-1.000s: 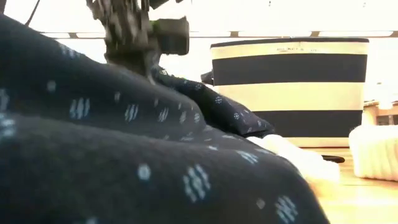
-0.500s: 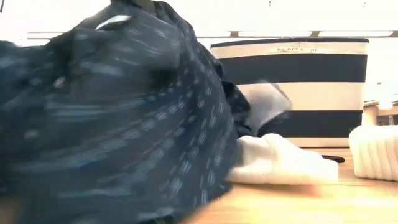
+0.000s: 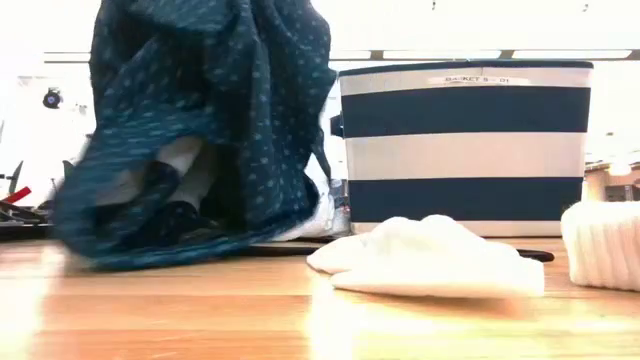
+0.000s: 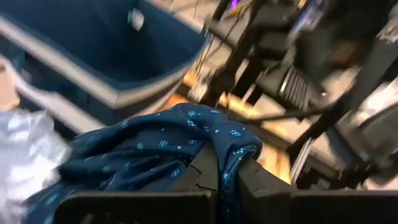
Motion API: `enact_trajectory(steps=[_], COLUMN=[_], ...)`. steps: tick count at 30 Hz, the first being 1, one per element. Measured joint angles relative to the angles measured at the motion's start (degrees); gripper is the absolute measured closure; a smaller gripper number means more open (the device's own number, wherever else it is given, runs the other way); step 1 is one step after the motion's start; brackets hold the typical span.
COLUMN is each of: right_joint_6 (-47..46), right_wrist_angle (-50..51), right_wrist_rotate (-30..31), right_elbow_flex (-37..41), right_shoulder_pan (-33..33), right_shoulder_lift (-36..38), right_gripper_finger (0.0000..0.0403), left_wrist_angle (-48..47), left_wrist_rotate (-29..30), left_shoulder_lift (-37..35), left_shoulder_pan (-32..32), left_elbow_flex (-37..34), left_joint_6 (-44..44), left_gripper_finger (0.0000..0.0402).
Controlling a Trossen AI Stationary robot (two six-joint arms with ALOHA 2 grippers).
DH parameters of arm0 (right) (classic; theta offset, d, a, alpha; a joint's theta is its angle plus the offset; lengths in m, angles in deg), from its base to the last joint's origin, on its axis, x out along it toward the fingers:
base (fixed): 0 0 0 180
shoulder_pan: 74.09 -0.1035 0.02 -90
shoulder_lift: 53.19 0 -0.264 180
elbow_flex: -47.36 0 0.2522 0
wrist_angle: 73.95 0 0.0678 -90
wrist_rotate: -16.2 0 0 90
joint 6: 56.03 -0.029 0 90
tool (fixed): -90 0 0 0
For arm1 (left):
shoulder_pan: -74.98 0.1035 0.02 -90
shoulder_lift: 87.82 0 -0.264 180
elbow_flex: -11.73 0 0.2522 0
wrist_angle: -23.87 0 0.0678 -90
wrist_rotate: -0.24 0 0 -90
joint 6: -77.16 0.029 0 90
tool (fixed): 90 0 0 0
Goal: Pick & Place Cloths
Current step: Put the blue shirt into the blue bin
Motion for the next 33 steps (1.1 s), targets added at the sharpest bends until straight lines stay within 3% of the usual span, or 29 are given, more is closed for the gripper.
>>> enact_trajectory(steps=[13,19,22,26,29,33], right_joint_6=[4.98,5.74,5.84,5.16,4.29,4.44], right_wrist_angle=[-20.9,-24.71,-26.29,-27.48,-27.36,-27.32], right_wrist_rotate=[9.14,9.06,8.85,7.57,7.37,5.85], right_elbow_flex=[8.0,7.97,7.82,7.82,7.82,7.04], right_shoulder_pan=[1.09,2.88,3.12,3.22,3.32,3.3], right_shoulder_lift=[-2.7,-3.8,-4.64,-4.75,-4.75,-4.54], right_gripper_finger=[0.0095,0.0047,0.0046,0.0074,0.0119,0.0213], left_wrist_angle=[11.76,22.23,25.07,25.69,27.67,30.88], left_wrist_rotate=[-1.01,-5.82,-7.68,-8.72,-11.67,-13.92], left_shoulder_lift=[3.87,7.44,9.12,11.24,12.86,13.93], left_shoulder_pan=[0.02,0.04,0.04,0.02,0.03,0.02], left_elbow_flex=[7.08,8.49,8.89,9.29,9.32,9.41], left_joint_6=[2.91,3.45,3.49,2.52,2.2,1.95], left_gripper_finger=[0.0395,0.0393,0.0393,0.0394,0.0389,0.0386])
